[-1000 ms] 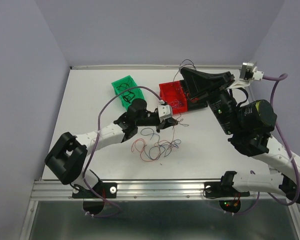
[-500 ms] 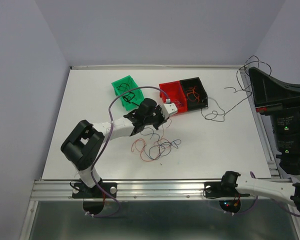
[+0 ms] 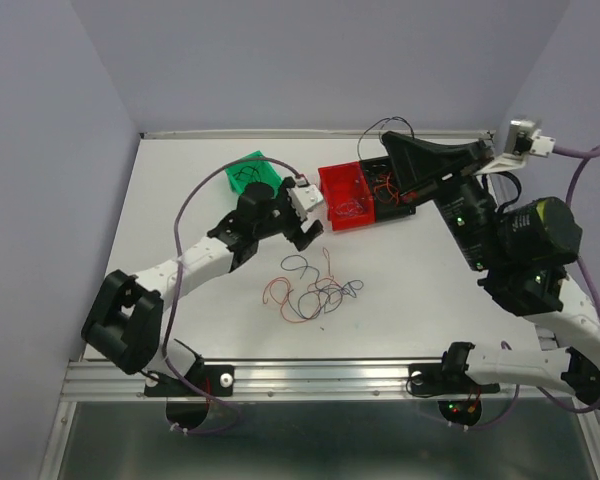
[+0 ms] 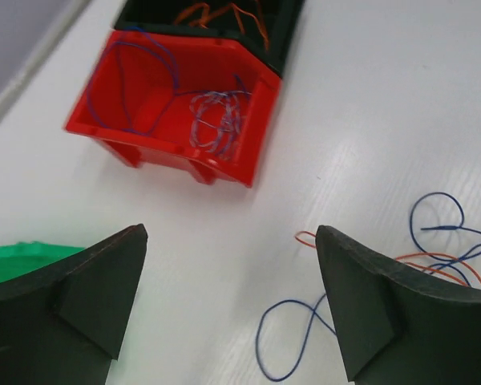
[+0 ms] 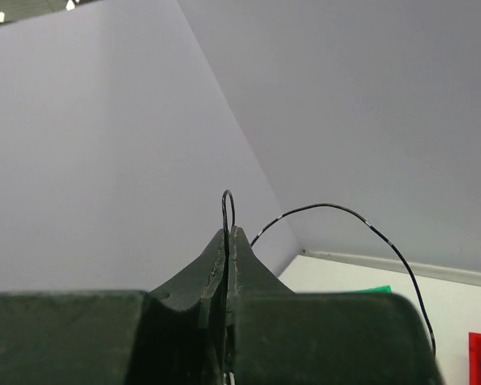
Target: Untangle the cables
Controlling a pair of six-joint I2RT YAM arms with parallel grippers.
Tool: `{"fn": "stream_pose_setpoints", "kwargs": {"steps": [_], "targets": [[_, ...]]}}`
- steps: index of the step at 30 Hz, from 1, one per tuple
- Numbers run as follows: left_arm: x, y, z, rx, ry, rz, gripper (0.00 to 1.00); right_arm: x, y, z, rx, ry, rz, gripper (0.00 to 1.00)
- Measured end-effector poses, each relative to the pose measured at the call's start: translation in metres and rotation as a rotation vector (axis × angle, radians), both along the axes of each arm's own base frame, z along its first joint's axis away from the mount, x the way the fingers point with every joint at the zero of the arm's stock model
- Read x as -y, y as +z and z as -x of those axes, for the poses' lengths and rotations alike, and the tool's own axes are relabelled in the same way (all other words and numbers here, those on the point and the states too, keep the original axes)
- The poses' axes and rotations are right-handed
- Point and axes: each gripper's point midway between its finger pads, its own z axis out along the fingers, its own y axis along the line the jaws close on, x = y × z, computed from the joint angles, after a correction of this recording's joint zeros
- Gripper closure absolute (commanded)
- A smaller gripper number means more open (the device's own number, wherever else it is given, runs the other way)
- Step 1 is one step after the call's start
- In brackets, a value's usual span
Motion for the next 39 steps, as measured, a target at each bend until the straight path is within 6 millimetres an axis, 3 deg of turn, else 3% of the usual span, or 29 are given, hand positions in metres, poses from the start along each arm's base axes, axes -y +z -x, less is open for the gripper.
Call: {"fn": "stream_pose_setpoints", "kwargs": {"steps": [1, 5, 8, 12, 17, 20, 26, 29, 33, 35, 39], "targets": [[-0.014, 0.022, -0.009, 0.035, 0.036, 0.052, 0.01, -0.01, -0.006, -0.007, -0.012, -0.013, 0.031, 1.0], [-0.055, 0.067, -0.02, 0.124, 0.136, 0.154, 0.01, -0.036, -0.026, -0.03, -0.043, -0.067, 0.115, 0.99], [-0.073, 0.094, -0.018, 0.178, 0.209, 0.217, 0.01, -0.055, -0.043, -0.045, -0.058, -0.099, 0.181, 0.99], [-0.11, 0.119, -0.042, 0.231, 0.441, 0.292, 0.01, -0.082, -0.066, -0.069, -0.07, -0.153, 0.246, 0.99], [-0.18, 0.114, -0.077, 0.221, 0.778, 0.33, 0.01, -0.113, -0.094, -0.094, -0.083, -0.196, 0.299, 0.99], [-0.207, 0.11, -0.085, 0.214, 0.903, 0.346, 0.01, -0.133, -0.121, -0.114, -0.108, -0.218, 0.346, 0.99], [-0.252, 0.105, -0.096, 0.211, 1.103, 0.373, 0.01, -0.133, -0.153, -0.164, -0.164, -0.246, 0.347, 1.0], [-0.264, 0.103, -0.099, 0.208, 1.152, 0.38, 0.01, -0.127, -0.173, -0.197, -0.199, -0.261, 0.333, 0.99], [-0.274, 0.103, -0.099, 0.209, 1.192, 0.39, 0.01, -0.129, -0.22, -0.244, -0.274, -0.262, 0.362, 0.99], [-0.277, 0.103, -0.099, 0.211, 1.203, 0.391, 0.01, -0.142, -0.247, -0.264, -0.307, -0.25, 0.387, 0.99], [-0.279, 0.103, -0.099, 0.214, 1.21, 0.39, 0.01, -0.165, -0.275, -0.281, -0.332, -0.217, 0.421, 1.0]]}}
